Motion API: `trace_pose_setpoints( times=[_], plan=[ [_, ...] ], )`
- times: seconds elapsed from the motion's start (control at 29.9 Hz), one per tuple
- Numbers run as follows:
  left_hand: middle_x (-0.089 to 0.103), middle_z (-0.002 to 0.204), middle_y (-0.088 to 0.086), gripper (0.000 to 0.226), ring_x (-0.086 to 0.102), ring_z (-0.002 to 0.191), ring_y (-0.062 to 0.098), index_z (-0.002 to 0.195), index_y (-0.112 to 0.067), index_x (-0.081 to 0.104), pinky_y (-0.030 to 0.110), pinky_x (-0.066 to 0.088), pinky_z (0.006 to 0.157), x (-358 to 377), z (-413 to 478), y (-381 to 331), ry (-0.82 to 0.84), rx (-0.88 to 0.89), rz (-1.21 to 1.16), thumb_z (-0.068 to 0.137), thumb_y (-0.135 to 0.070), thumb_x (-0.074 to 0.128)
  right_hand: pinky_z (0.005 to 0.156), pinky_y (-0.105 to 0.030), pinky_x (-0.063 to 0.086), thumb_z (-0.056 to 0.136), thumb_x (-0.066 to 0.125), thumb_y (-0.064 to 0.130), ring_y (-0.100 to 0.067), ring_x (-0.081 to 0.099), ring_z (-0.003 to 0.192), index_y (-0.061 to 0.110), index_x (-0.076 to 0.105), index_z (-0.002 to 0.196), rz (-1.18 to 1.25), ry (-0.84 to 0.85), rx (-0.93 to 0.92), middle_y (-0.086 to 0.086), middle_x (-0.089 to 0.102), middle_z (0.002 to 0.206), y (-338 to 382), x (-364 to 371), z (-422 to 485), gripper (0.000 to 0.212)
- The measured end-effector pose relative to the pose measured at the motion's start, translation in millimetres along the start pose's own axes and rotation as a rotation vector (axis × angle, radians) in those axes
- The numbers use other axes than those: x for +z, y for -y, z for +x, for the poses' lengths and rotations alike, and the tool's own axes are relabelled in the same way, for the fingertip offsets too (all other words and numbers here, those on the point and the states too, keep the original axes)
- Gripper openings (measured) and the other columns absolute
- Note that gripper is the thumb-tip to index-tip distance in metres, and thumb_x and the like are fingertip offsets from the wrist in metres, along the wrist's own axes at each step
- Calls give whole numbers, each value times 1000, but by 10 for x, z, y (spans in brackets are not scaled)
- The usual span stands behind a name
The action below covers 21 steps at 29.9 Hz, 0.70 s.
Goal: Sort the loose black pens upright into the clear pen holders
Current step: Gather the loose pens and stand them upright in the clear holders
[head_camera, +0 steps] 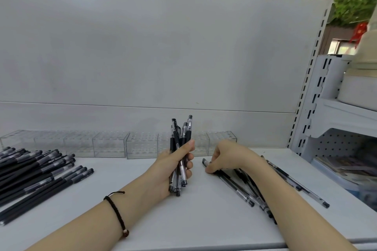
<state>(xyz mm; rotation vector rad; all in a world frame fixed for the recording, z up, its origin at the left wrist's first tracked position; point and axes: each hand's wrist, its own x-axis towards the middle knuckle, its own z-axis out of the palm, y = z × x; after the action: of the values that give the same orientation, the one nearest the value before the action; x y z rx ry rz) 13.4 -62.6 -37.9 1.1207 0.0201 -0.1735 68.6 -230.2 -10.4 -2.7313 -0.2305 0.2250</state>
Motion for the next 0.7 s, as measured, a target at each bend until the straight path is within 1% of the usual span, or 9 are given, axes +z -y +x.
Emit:
trace_pose_setpoints(
  times=[0.07,0.1,0.17,0.27,0.33,0.4,0.54,0.64,0.7],
  plan=[
    [60,64,0,30,55,49,9,88,-9,63,20,45,41,-4,11,5,0,-11,-1,70,-29,78,58,-23,37,70,79,33,-16,49,63,-4,67,97,22,29,-10,-1,55,70,27,-9,-20,47],
    [62,65,1,24,57,51,9,86,-9,63,20,46,42,-7,18,9,-7,-17,-2,74,-25,77,53,-22,35,70,79,32,-16,47,59,0,68,90,22,38,-17,0,54,66,34,-12,-29,39],
    [64,65,3,16,60,52,10,86,-6,62,20,47,42,-11,29,18,-23,-29,-19,80,-15,74,45,-19,31,69,79,29,-14,43,51,14,62,79,39,42,-27,1,51,61,35,-17,-44,25],
    [66,67,5,10,63,54,11,89,-1,65,20,51,46,-18,38,18,-35,-42,-32,84,-8,70,43,-20,30,67,81,23,-15,38,47,17,55,73,199,21,-54,1,49,59,5,-28,-20,28],
    [68,72,7,10,67,59,13,96,1,65,22,54,49,-23,54,23,-36,-44,-65,86,-4,67,42,-20,30,70,83,18,-15,38,48,16,55,76,360,4,-81,0,50,59,-9,-54,-17,28],
    [68,72,9,9,70,61,16,97,2,63,25,57,52,-17,70,28,-40,-49,-113,88,0,63,40,-18,30,74,81,12,-10,40,45,14,58,85,519,-21,-114,2,52,61,7,-86,-33,26],
    [68,75,12,13,72,66,23,102,5,59,31,60,58,-3,65,26,-20,-45,-153,89,2,61,40,-15,31,81,76,11,-4,38,40,7,62,103,771,-70,-202,11,52,52,55,-113,-60,26],
    [68,82,12,20,73,73,27,109,3,58,33,60,59,15,35,23,25,-35,-126,89,0,61,38,-15,28,83,72,6,-5,35,40,-5,65,105,947,-85,-271,0,49,62,86,-113,-61,26],
    [69,88,13,20,73,75,27,111,2,59,32,59,57,43,4,23,81,-36,-73,92,-4,59,37,-14,25,85,69,3,-5,34,40,-4,67,98,1027,-93,-328,-5,46,65,116,-93,-64,15]
  ],
)
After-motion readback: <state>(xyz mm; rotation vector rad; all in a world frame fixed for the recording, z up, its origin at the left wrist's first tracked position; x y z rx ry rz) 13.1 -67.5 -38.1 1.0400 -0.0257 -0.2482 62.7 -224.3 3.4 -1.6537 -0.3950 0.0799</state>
